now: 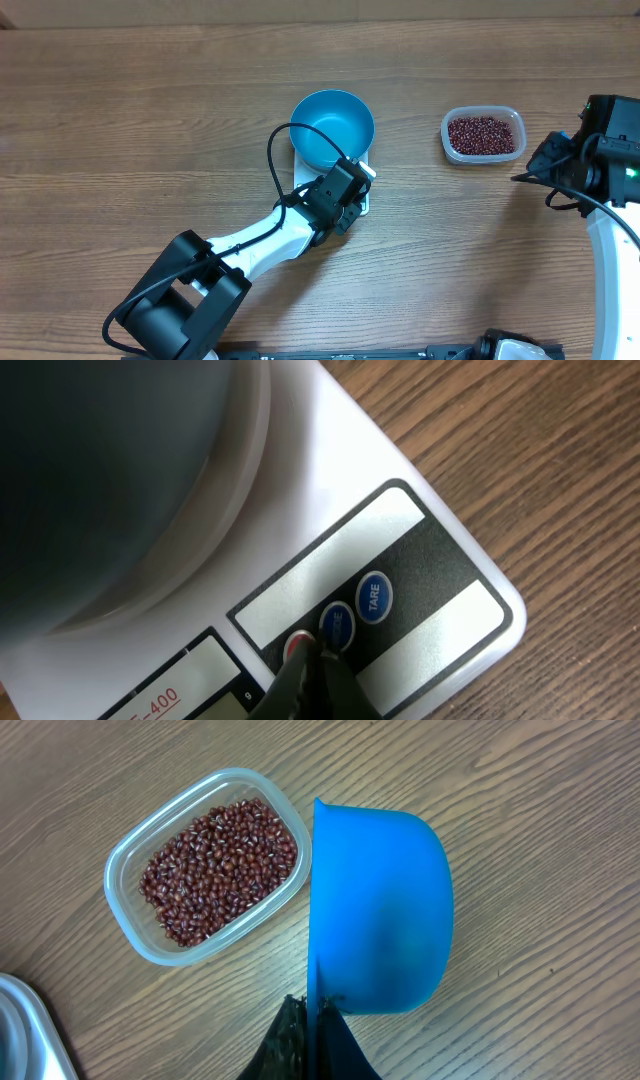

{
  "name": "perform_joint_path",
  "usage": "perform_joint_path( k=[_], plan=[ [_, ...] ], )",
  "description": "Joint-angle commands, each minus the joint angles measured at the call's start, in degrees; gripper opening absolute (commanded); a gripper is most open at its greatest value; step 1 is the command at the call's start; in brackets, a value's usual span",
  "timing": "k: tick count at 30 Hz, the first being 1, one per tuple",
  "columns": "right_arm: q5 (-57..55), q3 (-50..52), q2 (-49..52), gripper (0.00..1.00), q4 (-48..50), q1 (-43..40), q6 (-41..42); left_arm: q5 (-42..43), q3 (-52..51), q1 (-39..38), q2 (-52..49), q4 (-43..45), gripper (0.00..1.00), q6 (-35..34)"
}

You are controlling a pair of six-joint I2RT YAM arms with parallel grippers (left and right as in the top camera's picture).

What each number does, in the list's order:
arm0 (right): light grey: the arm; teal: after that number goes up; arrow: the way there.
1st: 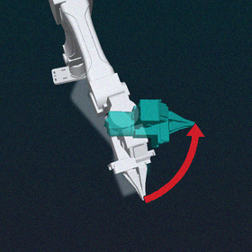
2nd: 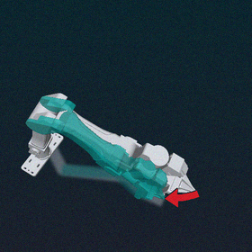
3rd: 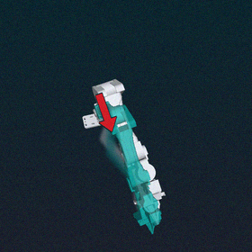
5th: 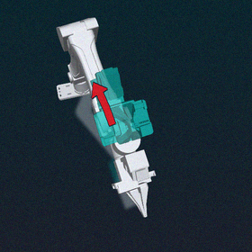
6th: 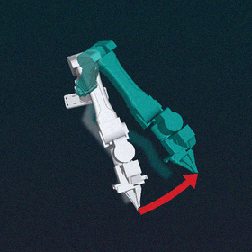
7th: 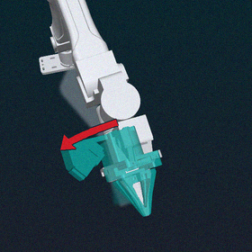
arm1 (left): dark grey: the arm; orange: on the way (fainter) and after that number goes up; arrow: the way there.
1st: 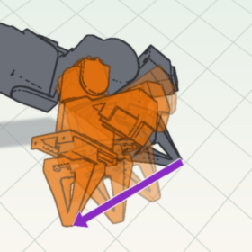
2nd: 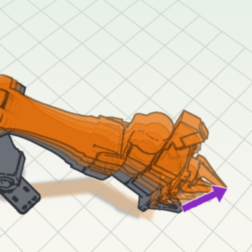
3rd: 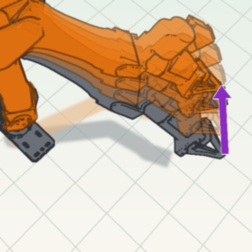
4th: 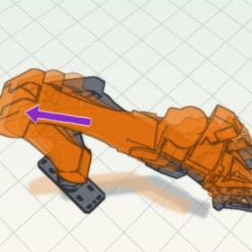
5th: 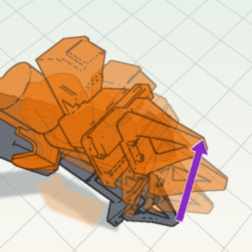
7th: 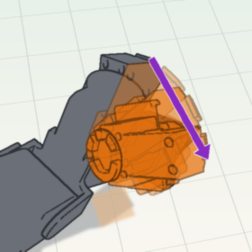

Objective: Scoop item into bowl and weigh 150g on scale

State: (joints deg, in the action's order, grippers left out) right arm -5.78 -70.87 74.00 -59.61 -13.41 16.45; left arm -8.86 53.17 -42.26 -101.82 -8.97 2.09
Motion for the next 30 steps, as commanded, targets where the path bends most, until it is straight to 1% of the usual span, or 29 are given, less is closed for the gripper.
perform_joint_path(
  k=[1,5,30],
  plan=[
    [0.1,-1.6,-0.3,0.04,0.3,-0.2,-0.2,-1.0,-0.6,0.5,-0.8,0.2,0.04,1.2],
    [0.2,-1.6,-0.3,0.04,0.2,-0.2,-0.2,-2.3,-0.6,0.7,-0.8,0.3,0.04,1.2],
    [0.6,-1.6,-0.3,0.04,-0.2,-0.2,-0.3,-2.1,-0.6,0.7,-1.3,1.6,0.04,0.9]
  ],
)
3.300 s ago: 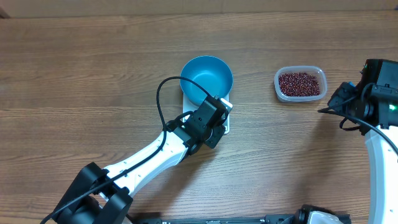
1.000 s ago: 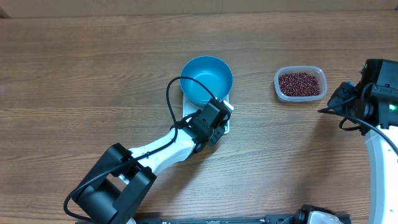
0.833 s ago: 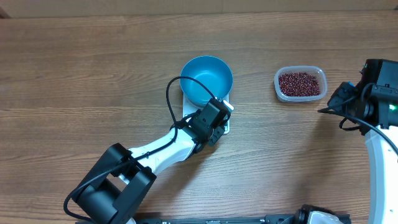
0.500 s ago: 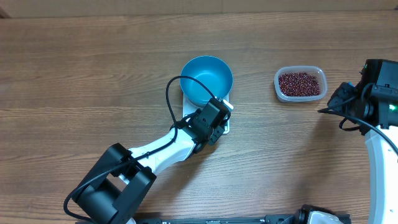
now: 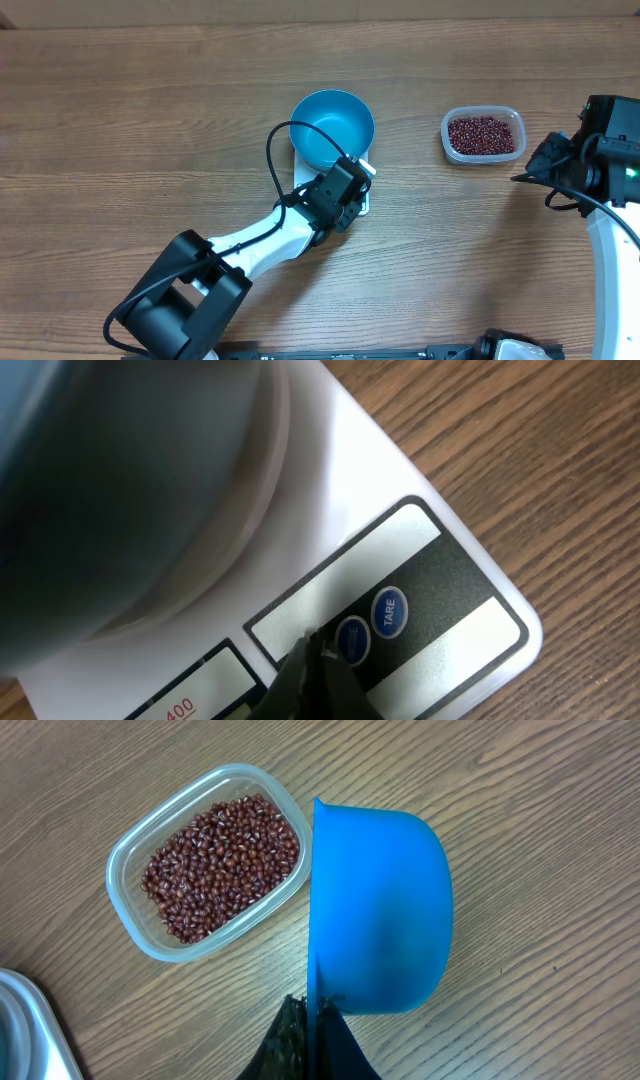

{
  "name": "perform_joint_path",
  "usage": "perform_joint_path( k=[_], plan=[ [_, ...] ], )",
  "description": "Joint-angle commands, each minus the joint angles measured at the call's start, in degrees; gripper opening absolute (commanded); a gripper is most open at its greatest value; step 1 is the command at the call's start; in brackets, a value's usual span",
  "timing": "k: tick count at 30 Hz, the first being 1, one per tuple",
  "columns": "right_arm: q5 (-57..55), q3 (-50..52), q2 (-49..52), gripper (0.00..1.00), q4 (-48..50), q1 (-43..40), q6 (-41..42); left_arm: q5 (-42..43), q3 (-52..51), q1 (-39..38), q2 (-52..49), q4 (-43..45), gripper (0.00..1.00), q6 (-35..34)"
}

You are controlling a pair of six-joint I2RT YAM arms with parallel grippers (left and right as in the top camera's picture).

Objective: Scoop item into bowl and weigh 150g on scale

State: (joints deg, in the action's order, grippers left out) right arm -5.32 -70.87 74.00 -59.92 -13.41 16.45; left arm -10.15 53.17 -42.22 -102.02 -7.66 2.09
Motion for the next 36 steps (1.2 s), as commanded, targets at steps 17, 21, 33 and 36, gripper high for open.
perform_joint_path(
  k=[17,21,33,36],
  plan=[
    [0.1,-1.6,-0.3,0.04,-0.3,-0.2,-0.2,-1.0,-0.6,0.7,-1.5,0.2,0.04,0.5],
    [0.1,-1.6,-0.3,0.04,-0.3,-0.2,-0.2,-1.5,-0.7,0.8,-1.6,-0.7,0.04,0.2],
    [0.2,-1.6,-0.3,0.04,-0.4,-0.2,-0.2,-0.4,-0.7,1.4,-1.7,-0.4,0.04,0.0],
    [0.4,-1.6,-0.3,0.04,-0.4,-0.2,-0.2,1.4,-0.7,1.4,-1.7,-0.2,0.04,1.8]
  ],
)
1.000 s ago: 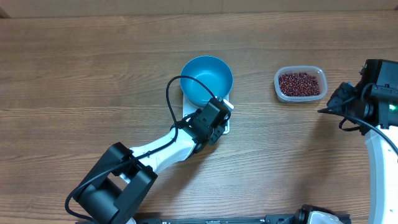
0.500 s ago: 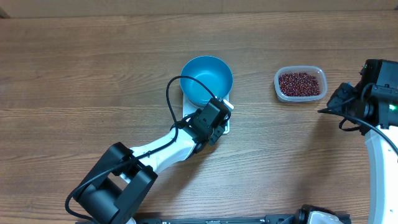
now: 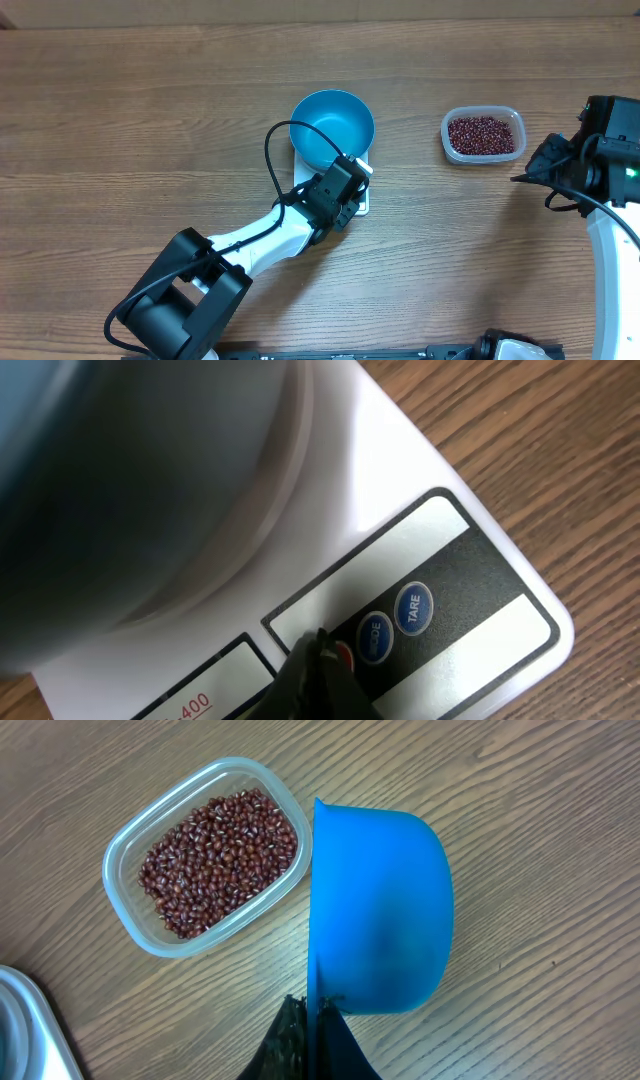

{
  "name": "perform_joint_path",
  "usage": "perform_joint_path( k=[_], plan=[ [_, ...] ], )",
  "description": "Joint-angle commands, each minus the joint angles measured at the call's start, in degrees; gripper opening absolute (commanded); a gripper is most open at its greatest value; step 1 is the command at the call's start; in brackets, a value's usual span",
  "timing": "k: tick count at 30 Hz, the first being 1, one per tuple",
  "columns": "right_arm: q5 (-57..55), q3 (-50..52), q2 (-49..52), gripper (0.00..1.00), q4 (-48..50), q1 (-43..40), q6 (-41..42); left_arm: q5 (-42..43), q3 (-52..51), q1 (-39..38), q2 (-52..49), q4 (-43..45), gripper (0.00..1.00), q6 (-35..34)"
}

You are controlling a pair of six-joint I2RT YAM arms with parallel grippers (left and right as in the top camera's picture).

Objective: Scoop item into bowl and weigh 150g on scale

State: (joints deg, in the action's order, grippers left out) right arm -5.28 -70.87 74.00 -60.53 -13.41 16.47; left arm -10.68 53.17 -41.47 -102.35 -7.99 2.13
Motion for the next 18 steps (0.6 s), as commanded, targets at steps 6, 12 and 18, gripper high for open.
perform_joint_path(
  k=[6,12,18],
  plan=[
    [0.3,-1.6,-0.3,0.04,0.2,-0.2,-0.3,2.7,-0.7,0.6,-1.4,0.1,0.04,1.8],
    [0.5,-1.6,-0.3,0.04,0.2,-0.2,-0.3,2.8,-0.7,0.6,-1.4,0.1,0.04,1.8],
    [0.5,-1.6,-0.3,0.04,0.2,-0.2,-0.3,2.9,-0.7,0.6,-1.4,0.1,0.04,1.8]
  ],
)
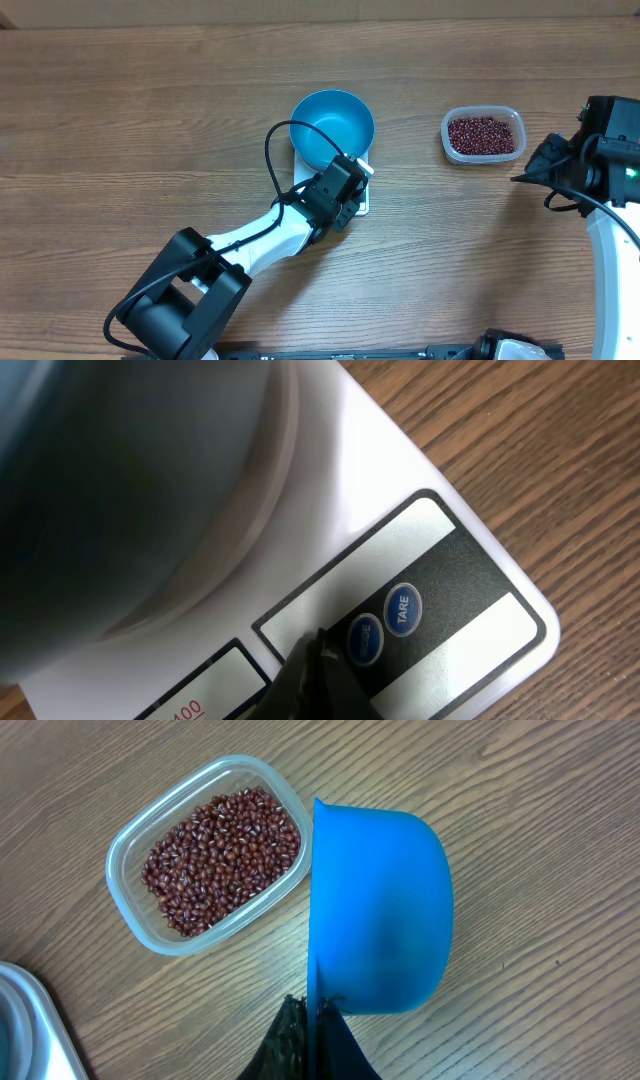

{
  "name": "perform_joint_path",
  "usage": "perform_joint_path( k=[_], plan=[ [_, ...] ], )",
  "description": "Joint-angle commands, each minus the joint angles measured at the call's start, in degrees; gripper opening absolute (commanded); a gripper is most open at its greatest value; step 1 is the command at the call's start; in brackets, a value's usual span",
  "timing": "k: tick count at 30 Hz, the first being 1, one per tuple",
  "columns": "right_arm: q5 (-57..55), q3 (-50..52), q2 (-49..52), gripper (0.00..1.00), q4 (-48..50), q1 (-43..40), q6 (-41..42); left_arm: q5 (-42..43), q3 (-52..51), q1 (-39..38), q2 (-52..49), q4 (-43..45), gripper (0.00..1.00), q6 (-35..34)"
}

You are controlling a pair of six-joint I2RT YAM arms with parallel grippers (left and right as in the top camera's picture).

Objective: Scoop item into bowl and weigh 150g on scale

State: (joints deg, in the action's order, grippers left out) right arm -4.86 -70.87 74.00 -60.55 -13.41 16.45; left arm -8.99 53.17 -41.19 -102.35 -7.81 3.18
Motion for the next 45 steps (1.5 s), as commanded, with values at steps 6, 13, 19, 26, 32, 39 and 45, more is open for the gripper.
perform_joint_path(
  k=[6,13,19,26,32,39,45],
  plan=[
    [0.1,-1.6,-0.3,0.04,0.2,-0.2,-0.2,1.2,-0.7,0.3,-1.6,0.0,0.04,0.7],
    [0.1,-1.6,-0.3,0.04,0.2,-0.2,-0.2,1.2,-0.7,0.3,-3.2,1.0,0.04,0.7],
    [0.1,-1.6,-0.3,0.04,0.2,-0.2,-0.2,1.2,-0.7,0.3,-3.3,1.1,0.04,0.7],
    [0.0,-1.6,-0.3,0.04,0.2,-0.2,-0.2,1.1,-0.6,0.3,-2.0,0.5,0.04,0.7],
    [-0.2,-1.6,-0.3,0.04,0.6,-0.2,-0.4,1.0,-0.6,0.3,2.4,-1.0,0.04,0.7],
    [-0.2,-1.6,-0.3,0.04,0.6,-0.2,-0.4,1.6,-0.6,0.2,15.3,-10.2,0.63,0.5],
    [-0.2,-1.6,-0.3,0.04,0.7,-0.2,-0.4,2.9,-0.6,-0.1,27.0,-23.8,1.00,0.5]
  ],
)
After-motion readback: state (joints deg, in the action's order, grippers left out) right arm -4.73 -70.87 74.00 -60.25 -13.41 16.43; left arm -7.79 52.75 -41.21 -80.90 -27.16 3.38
